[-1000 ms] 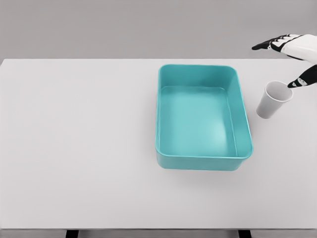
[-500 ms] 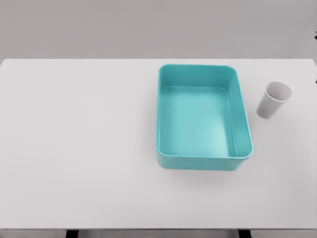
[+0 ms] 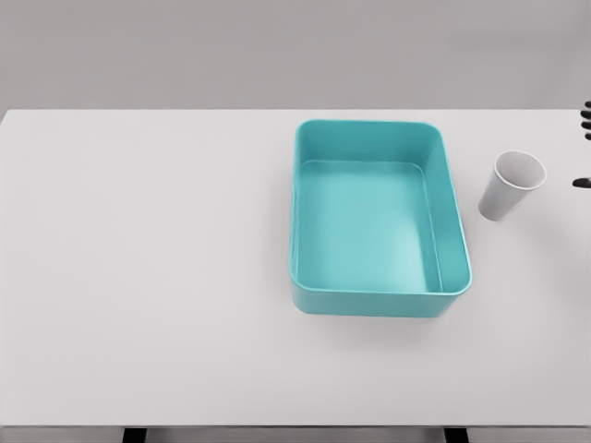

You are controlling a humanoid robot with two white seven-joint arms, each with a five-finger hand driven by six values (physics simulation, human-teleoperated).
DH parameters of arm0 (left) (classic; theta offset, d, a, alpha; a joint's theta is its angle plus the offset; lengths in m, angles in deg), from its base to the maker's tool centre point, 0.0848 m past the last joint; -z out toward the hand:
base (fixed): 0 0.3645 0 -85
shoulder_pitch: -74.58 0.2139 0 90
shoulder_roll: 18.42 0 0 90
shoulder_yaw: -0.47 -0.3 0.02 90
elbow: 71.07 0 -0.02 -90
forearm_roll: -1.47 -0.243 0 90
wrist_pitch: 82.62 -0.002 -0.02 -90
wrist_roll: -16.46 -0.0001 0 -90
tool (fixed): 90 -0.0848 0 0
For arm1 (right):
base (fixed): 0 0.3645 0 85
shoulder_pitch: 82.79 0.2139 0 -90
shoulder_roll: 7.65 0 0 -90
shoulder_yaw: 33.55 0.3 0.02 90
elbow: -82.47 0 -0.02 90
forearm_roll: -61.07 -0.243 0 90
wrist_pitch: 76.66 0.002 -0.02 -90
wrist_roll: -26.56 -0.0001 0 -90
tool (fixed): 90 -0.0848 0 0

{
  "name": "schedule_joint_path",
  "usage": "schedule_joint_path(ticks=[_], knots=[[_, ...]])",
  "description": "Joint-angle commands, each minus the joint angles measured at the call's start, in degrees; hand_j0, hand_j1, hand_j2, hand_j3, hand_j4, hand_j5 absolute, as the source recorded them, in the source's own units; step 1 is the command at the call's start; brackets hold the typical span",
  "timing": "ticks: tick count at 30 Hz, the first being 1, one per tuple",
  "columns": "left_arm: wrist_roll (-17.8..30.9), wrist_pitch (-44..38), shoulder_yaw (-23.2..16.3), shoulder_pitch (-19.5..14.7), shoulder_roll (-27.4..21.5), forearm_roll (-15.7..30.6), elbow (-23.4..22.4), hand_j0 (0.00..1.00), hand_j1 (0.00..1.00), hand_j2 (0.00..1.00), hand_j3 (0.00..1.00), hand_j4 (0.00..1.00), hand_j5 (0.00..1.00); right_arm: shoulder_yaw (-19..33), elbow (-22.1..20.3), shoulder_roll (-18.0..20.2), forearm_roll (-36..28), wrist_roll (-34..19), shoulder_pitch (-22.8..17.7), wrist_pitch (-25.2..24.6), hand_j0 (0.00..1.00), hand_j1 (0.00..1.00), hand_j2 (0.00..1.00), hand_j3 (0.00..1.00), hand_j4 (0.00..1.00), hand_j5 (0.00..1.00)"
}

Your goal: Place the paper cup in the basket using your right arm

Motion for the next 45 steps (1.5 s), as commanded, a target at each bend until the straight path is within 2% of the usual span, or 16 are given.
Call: schedule_joint_path(ticks=[1, 12, 20, 39, 45], knots=[[0.1, 0.0, 0.0, 0.0, 0.0, 0.0, 0.0, 1.0, 1.0, 1.0, 1.0, 1.0, 1.0, 0.0, 1.2, -0.5, 1.0, 0.0, 0.0, 0.3, 1.0, 1.0, 1.0, 1.0, 1.0, 1.0], [0.0, 0.0, 0.0, 0.0, 0.0, 0.0, 0.0, 1.0, 1.0, 1.0, 1.0, 1.0, 1.0, 0.5, 6.6, -5.9, 2.6, 0.0, -0.1, 1.6, 1.0, 1.0, 1.0, 1.0, 1.0, 1.0], [0.0, 0.0, 0.0, 0.0, 0.0, 0.0, 0.0, 1.0, 1.0, 1.0, 1.0, 1.0, 1.0, 0.5, 7.1, -7.4, 4.6, 0.0, -0.1, 2.1, 1.0, 1.0, 1.0, 1.0, 1.0, 1.0], [0.0, 0.0, 0.0, 0.0, 0.0, 0.0, 0.0, 1.0, 1.0, 1.0, 1.0, 1.0, 1.0, -0.7, 5.8, -8.4, 4.8, 0.0, 0.0, 1.9, 1.0, 1.0, 1.0, 1.0, 1.0, 1.0], [0.0, 0.0, 0.0, 0.0, 0.0, 0.0, 0.0, 1.0, 1.0, 1.0, 1.0, 1.0, 1.0, -2.5, 2.6, -7.6, 5.0, 0.0, -0.2, 1.3, 1.0, 1.0, 1.0, 1.0, 1.0, 1.0]])
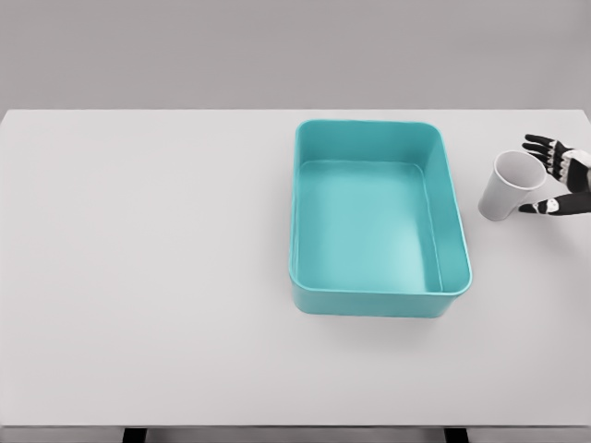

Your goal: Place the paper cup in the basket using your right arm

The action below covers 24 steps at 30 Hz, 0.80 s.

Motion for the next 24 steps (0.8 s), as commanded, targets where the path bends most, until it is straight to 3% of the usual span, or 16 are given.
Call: schedule_joint_path(ticks=[1, 24], knots=[[0.0, 0.0, 0.0, 0.0, 0.0, 0.0, 0.0, 1.0, 1.0, 1.0, 1.0, 1.0, 1.0, -1.0, -1.2, 0.3, -0.3, 0.0, 0.0, -0.3, 1.0, 1.0, 1.0, 1.0, 1.0, 1.0], [0.0, 0.0, 0.0, 0.0, 0.0, 0.0, 0.0, 1.0, 1.0, 1.0, 1.0, 1.0, 1.0, -1.0, -5.4, 0.3, -0.4, 0.0, -0.1, -0.3, 0.99, 0.99, 0.99, 0.99, 0.99, 0.99]])
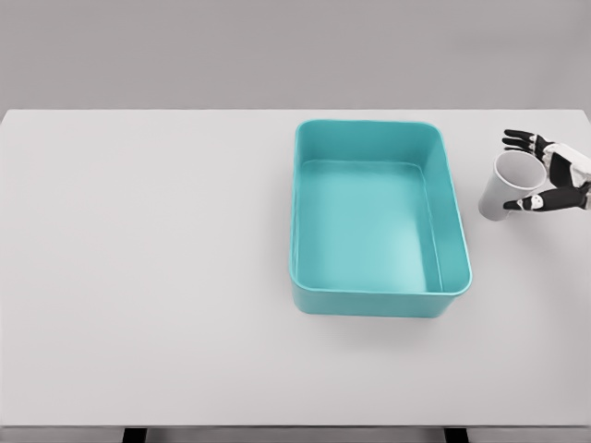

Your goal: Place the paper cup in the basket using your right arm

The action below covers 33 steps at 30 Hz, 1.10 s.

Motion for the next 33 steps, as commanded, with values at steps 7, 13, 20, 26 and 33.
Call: schedule_joint_path(ticks=[7, 13, 20, 26, 33], knots=[[0.0, 0.0, 0.0, 0.0, 0.0, 0.0, 0.0, 1.0, 1.0, 1.0, 1.0, 1.0, 1.0, 0.1, -0.5, -0.1, -0.4, 0.0, 0.0, 0.0, 0.86, 0.86, 0.86, 0.86, 0.86, 0.86], [0.1, 0.0, 0.0, 0.0, 0.0, 0.0, 0.0, 1.0, 1.0, 1.0, 1.0, 1.0, 1.0, 0.2, -2.4, 0.1, -0.4, 0.0, 0.0, 0.6, 0.83, 0.83, 0.83, 0.83, 0.83, 0.83], [0.1, 0.0, 0.0, 0.0, 0.0, 0.0, 0.0, 1.0, 1.0, 1.0, 1.0, 1.0, 1.0, 1.9, -5.5, 0.6, -0.4, 0.0, 0.0, 0.7, 0.83, 0.83, 0.83, 0.83, 0.83, 0.83], [0.0, 0.0, 0.0, 0.0, 0.0, 0.0, 0.0, 1.0, 1.0, 1.0, 1.0, 1.0, 1.0, 3.6, -8.8, 1.5, -0.3, 0.0, 0.0, 3.3, 0.83, 0.83, 0.83, 0.83, 0.83, 0.83], [0.1, 0.0, 0.0, 0.0, 0.0, 0.0, 0.0, 1.0, 1.0, 1.0, 1.0, 1.0, 1.0, 4.8, -16.9, 2.6, 3.3, 0.0, 0.0, 5.4, 0.82, 0.82, 0.82, 0.82, 0.82, 0.82]])
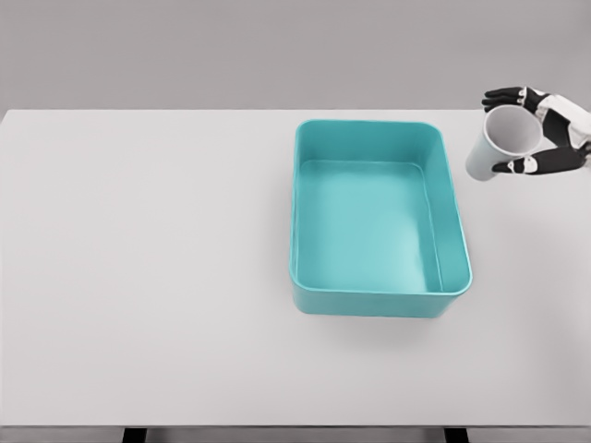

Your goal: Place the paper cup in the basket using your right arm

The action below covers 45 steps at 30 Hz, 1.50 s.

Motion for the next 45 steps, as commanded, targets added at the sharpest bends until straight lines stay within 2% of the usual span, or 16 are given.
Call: schedule_joint_path(ticks=[1, 7, 11, 16, 20, 22, 23, 24, 26, 29, 33, 34, 35, 36, 44, 45], knots=[[0.1, 0.0, 0.0, 0.0, 0.0, 0.0, 0.0, 1.0, 1.0, 1.0, 1.0, 1.0, 1.0, 0.8, -3.7, 0.4, 2.0, 0.0, 0.0, 0.5, 0.78, 0.78, 0.78, 0.78, 0.78, 0.78], [0.0, 0.0, 0.0, 0.0, 0.0, 0.0, 0.0, 1.0, 1.0, 1.0, 1.0, 1.0, 1.0, 0.9, -10.3, 0.5, 5.7, 0.0, 0.1, 0.5, 0.76, 0.76, 0.76, 0.76, 0.76, 0.76], [0.0, 0.0, 0.0, 0.0, 0.0, 0.0, 0.0, 1.0, 1.0, 1.0, 1.0, 1.0, 1.0, 1.6, -16.7, 0.2, 10.1, 0.0, 0.0, 0.3, 0.76, 0.76, 0.76, 0.76, 0.76, 0.76], [0.0, 0.0, 0.0, 0.0, 0.0, 0.0, 0.0, 1.0, 1.0, 1.0, 1.0, 1.0, 1.0, 1.1, -21.8, -0.5, 15.9, 0.0, 0.1, -0.3, 0.76, 0.76, 0.76, 0.76, 0.76, 0.76], [0.1, 0.0, 0.0, 0.0, 0.0, 0.0, 0.0, 1.0, 1.0, 1.0, 1.0, 1.0, 1.0, 0.6, -24.6, -1.3, 23.2, 0.0, 0.3, -0.5, 0.76, 0.76, 0.76, 0.76, 0.76, 0.76], [0.0, 0.0, 0.0, 0.0, 0.0, 0.0, 0.0, 1.0, 1.0, 1.0, 1.0, 1.0, 1.0, -0.5, -25.5, -2.5, 29.8, 0.0, 0.4, -0.7, 0.75, 0.75, 0.75, 0.75, 0.75, 0.75], [0.0, 0.0, 0.0, 0.0, 0.0, 0.0, -0.1, 1.0, 1.0, 1.0, 1.0, 1.0, 1.0, -1.2, -26.2, -3.0, 31.9, 0.0, 0.4, -1.7, 0.75, 0.75, 0.75, 0.75, 0.75, 0.75], [0.0, 0.0, 0.0, 0.0, 0.0, 0.0, 0.0, 1.0, 1.0, 1.0, 1.0, 1.0, 1.0, -2.8, -28.4, -3.3, 35.5, 0.0, 0.5, -5.5, 0.74, 0.74, 0.74, 0.74, 0.74, 0.74], [0.1, 0.0, 0.0, 0.0, 0.0, 0.0, 0.0, 1.0, 1.0, 1.0, 1.0, 1.0, 1.0, -4.1, -31.2, -4.6, 40.7, 0.0, 1.0, -9.4, 0.74, 0.74, 0.74, 0.74, 0.74, 0.74], [0.0, 0.0, 0.0, 0.0, 0.0, 0.0, 0.0, 1.0, 1.0, 1.0, 1.0, 1.0, 1.0, -5.0, -32.0, -5.4, 45.6, 0.0, 1.1, -11.3, 0.74, 0.74, 0.74, 0.74, 0.74, 0.74], [0.1, 0.0, 0.0, 0.0, 0.0, 0.0, 0.0, 1.0, 1.0, 1.0, 1.0, 1.0, 1.0, -6.3, -35.2, -6.2, 52.9, 0.0, 1.8, -17.8, 0.73, 0.73, 0.73, 0.73, 0.73, 0.73], [0.1, 0.0, 0.0, 0.0, 0.0, 0.0, 0.0, 1.0, 1.0, 1.0, 1.0, 1.0, 1.0, -7.3, -35.5, -6.4, 53.5, 0.0, 2.0, -18.2, 0.74, 0.74, 0.74, 0.74, 0.74, 0.74], [0.0, 0.0, 0.0, 0.0, 0.0, 0.0, 0.0, 1.0, 1.0, 1.0, 1.0, 1.0, 1.0, -7.8, -35.8, -6.4, 53.6, 0.0, 2.2, -18.2, 0.82, 0.82, 0.82, 0.82, 0.82, 0.82], [0.1, 0.0, 0.0, 0.0, 0.0, 0.0, 0.0, 1.0, 1.0, 1.0, 1.0, 1.0, 1.0, -8.1, -36.1, -6.4, 53.6, 0.0, 2.2, -17.8, 1.0, 1.0, 1.0, 1.0, 1.0, 1.0], [0.0, 0.0, 0.0, 0.0, 0.0, 0.0, 0.0, 1.0, 1.0, 1.0, 1.0, 1.0, 1.0, -8.3, -36.7, -6.1, 52.8, 0.0, 2.4, -17.5, 1.0, 1.0, 1.0, 1.0, 1.0, 1.0], [0.0, 0.0, 0.0, 0.0, 0.0, 0.0, 0.0, 1.0, 1.0, 1.0, 1.0, 1.0, 1.0, -7.7, -37.0, -5.7, 49.4, 0.0, 2.4, -17.4, 1.0, 1.0, 1.0, 1.0, 1.0, 1.0]])
